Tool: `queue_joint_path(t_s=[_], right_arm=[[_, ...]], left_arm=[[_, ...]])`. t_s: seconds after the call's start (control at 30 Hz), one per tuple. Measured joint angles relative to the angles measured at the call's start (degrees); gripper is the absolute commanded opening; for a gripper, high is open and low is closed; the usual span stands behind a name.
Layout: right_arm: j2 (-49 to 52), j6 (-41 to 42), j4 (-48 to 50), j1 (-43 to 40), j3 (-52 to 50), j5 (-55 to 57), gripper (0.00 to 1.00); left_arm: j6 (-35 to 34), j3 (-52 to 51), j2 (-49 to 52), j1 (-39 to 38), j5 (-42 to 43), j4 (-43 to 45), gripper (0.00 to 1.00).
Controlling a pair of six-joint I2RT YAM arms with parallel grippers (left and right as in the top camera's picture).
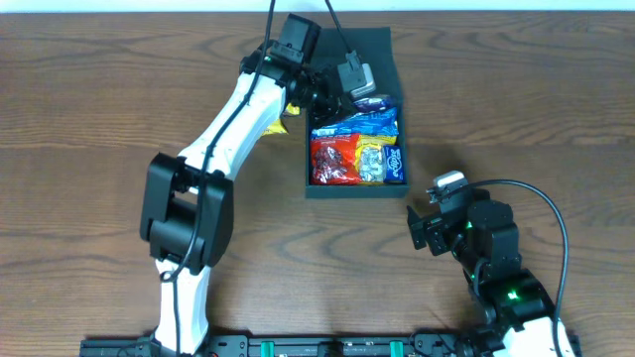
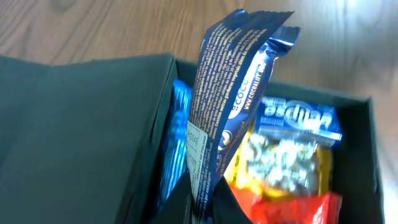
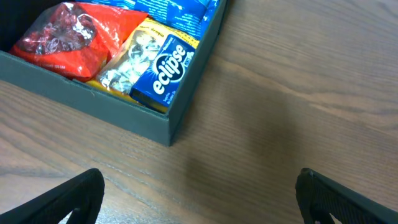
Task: Pack container
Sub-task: 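Lower the dark blue bar upright into the box with the left gripper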
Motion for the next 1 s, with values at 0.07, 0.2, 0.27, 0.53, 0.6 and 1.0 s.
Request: queue_joint_path(t_s=[0.07, 0.2, 0.27, 0.53, 0.6, 1.0], right_arm=[[0.0, 0.02, 0.0, 0.0, 0.0, 0.02, 0.99], [0.0, 0.0, 0.0, 0.0, 0.0, 0.0, 0.99], [0.0, 0.0, 0.0, 0.0, 0.0, 0.02, 0.99], [0.0, 0.02, 0.0, 0.0, -0.02, 0.0, 0.99], [0.0, 0.02, 0.0, 0.0, 0.0, 0.0, 0.99], [0.0, 0.02, 0.0, 0.0, 0.0, 0.0, 0.99]], left_arm=[[-1.4, 0.94, 0.72, -0.07, 1.53, 0.04, 0.09], [-4.33, 1.64, 1.86, -0.48, 3.61, 0.0, 0.1], [-5.01, 1.7, 2.82, -0.81, 3.93, 0.0, 0.1], [-5.92, 1.7, 4.48, -1.46, 3.69, 0.02, 0.09], [-5.95, 1.7, 4.48, -1.55, 2.05, -0.13, 0.09], [-5.18, 1.73, 4.48, -3.98, -8.83, -5.53, 0.19]])
